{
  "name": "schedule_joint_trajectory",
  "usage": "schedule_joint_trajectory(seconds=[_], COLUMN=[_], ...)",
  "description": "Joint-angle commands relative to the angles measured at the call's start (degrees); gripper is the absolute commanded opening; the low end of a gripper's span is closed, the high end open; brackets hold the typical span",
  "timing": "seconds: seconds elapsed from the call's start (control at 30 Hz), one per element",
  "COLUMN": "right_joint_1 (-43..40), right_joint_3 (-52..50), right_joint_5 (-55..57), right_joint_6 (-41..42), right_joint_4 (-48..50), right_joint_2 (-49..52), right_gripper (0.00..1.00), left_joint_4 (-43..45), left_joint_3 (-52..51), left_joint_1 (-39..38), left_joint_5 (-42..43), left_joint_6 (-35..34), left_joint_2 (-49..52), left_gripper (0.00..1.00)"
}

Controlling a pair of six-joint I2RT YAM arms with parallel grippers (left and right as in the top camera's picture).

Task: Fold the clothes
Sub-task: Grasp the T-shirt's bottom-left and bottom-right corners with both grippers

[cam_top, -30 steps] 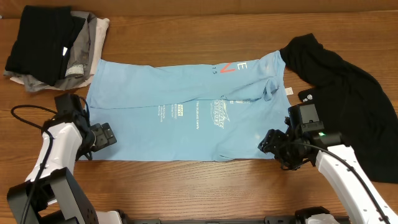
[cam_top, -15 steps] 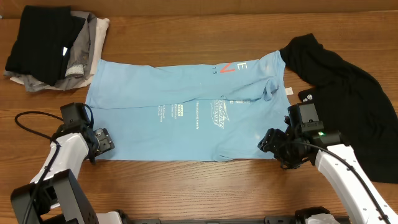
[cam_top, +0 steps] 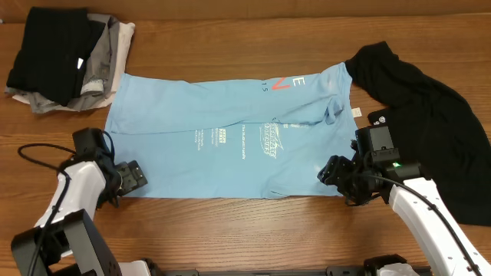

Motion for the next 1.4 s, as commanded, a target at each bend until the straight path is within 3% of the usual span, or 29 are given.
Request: schedule_joint_trajectory(seconds=[0.0,0.13,0.3,0.6,0.93,1.37], right_joint_1=[0.28,0.28,0.28,0.28,0.28,0.28], right_joint_3=[-0.35,-0.35,-0.35,-0.35,-0.35,-0.35], right_joint_5=[-0.26,0.17,0.15,0.17,0.17,0.17], right_joint_6=[0.94,0.92,0.9,0.7,0.66,-0.61], right_joint_4=[0.33,0.35,0.33,0.37,-0.24,-0.74], right_joint_2=[0.07,0.07,0.07,0.07,0.07,0.07], right_gripper=[0.69,0.69,0.7,0.7,0.7,0.71], left_joint_4=[-7.37,-13.62,-13.14,-9.18,-1.68,1.18], left_joint_3=[9.73,14.36,13.0,8.85,-0.37,-3.28], left_joint_1=[-0.24,-0.22,1.44,8.15,8.39,8.39], left_joint_5=[3.56,3.5,3.63,7.23,9.05,9.05], left_joint_6=[-1.66,-1.62,-2.51,-1.79,-0.85,0.0], left_joint_2=[0.31,0.26,0.24,0.24,0.26,0.31], left_gripper=[1.0,1.0,1.0,1.0,1.0,1.0])
